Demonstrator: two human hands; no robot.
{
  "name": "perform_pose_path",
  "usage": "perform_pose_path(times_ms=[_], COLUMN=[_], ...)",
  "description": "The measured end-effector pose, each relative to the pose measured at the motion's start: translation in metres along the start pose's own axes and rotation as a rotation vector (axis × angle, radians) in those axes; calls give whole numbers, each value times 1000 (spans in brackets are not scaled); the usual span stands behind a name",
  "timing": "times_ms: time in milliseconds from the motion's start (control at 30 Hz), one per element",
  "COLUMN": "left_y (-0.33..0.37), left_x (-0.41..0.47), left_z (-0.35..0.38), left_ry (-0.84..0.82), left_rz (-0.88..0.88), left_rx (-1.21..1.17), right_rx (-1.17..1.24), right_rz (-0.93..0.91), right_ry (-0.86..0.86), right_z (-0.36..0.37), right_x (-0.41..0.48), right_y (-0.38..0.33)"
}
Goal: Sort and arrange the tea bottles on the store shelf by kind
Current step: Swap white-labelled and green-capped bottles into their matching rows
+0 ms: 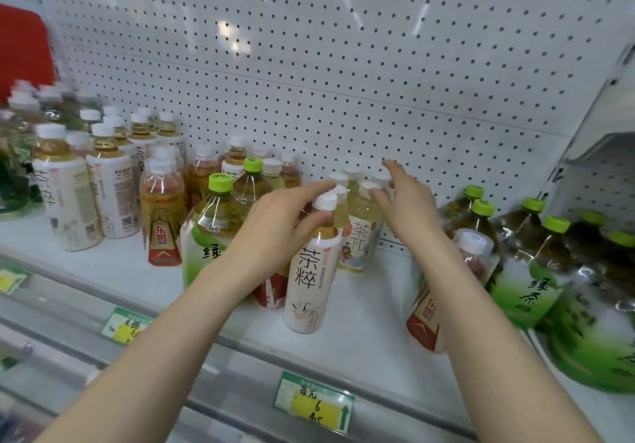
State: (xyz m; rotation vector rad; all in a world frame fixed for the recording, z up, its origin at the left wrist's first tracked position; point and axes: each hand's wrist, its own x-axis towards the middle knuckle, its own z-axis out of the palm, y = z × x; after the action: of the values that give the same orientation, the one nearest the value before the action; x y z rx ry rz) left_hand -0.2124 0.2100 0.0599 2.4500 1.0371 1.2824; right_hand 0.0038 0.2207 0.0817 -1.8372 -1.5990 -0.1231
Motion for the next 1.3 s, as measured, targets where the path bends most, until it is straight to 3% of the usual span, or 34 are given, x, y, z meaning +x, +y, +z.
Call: perform_pose_path(times_ms=[100, 167, 233, 333, 500, 633, 833, 1067, 1300], left_y=[2, 3, 8, 20, 41, 46, 30, 37, 41], left_x=[-5, -7, -10, -13, -15, -19, -67, -78, -102], left_z=[8, 13, 20, 31, 51, 59, 85, 93, 52], left_ry=[11, 46, 85, 130, 114, 92, -113, 18, 155], left_rz=[-35, -51, -71, -75, -65, -155, -359, -411, -442], left_rx=[23, 22, 0, -47, -175, -417, -553, -556, -621], right_rx=[-14, -45, 27, 348, 450, 607, 834, 835, 870], right_rz=[-93, -4, 159, 323, 229, 219, 225, 180, 85], right_ry=[357, 445, 367, 257, 213, 142, 80, -6, -38], right_z=[-25, -35, -34, -27, -23, -16, 5, 6, -7], right_x=[-45, -69, -87, -102, -111, -117, -145, -138, -140], right_y=[19, 40, 61, 68, 61, 60, 66, 73, 45])
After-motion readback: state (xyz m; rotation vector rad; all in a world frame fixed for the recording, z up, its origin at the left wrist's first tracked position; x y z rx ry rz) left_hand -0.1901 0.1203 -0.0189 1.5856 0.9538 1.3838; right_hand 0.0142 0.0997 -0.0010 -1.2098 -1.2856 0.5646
